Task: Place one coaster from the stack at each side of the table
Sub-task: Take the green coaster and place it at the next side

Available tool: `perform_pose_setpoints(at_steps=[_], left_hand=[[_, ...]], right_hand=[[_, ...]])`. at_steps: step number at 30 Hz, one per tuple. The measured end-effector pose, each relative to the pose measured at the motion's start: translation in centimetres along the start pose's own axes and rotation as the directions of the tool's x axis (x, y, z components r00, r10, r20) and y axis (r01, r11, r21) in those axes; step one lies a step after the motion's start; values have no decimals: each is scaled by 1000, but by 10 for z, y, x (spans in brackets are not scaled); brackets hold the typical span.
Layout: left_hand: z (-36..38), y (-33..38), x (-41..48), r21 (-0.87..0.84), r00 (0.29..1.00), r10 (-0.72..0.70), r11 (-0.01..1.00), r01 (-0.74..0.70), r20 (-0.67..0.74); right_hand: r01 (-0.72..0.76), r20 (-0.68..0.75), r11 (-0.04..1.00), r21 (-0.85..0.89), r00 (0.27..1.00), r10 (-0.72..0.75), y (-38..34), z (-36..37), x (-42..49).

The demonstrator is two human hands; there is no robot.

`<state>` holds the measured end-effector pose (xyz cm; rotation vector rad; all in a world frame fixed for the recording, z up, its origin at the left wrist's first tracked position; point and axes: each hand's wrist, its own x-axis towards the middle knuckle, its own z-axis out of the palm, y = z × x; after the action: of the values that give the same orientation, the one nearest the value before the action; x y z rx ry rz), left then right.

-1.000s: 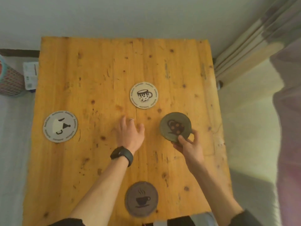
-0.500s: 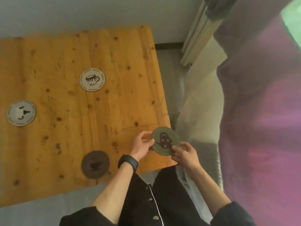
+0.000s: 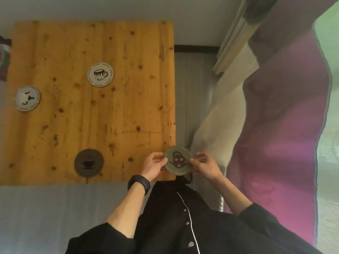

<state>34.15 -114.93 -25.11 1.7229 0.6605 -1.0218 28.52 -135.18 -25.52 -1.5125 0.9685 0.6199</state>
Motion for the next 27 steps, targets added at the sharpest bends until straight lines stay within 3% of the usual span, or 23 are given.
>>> perform_pose_setpoints(at_steps=[7, 17, 21, 27], left_hand=[[-6, 41, 29, -216, 998, 14, 976, -29, -68], [-12, 85, 66, -334, 971, -70, 943, -10, -227], [-15, 104, 85, -421, 949, -137, 907, 6, -283], [-21, 144, 118, -520, 892, -292, 851, 78, -345]], right_hand=[[83, -22, 985, -149, 996, -87, -60, 6, 48], [214, 118, 852, -479, 977, -179, -163, 13, 105], [303, 220, 728, -614, 952, -211, -206, 22, 143], [477, 448, 448, -756, 876, -178, -293, 51, 203]])
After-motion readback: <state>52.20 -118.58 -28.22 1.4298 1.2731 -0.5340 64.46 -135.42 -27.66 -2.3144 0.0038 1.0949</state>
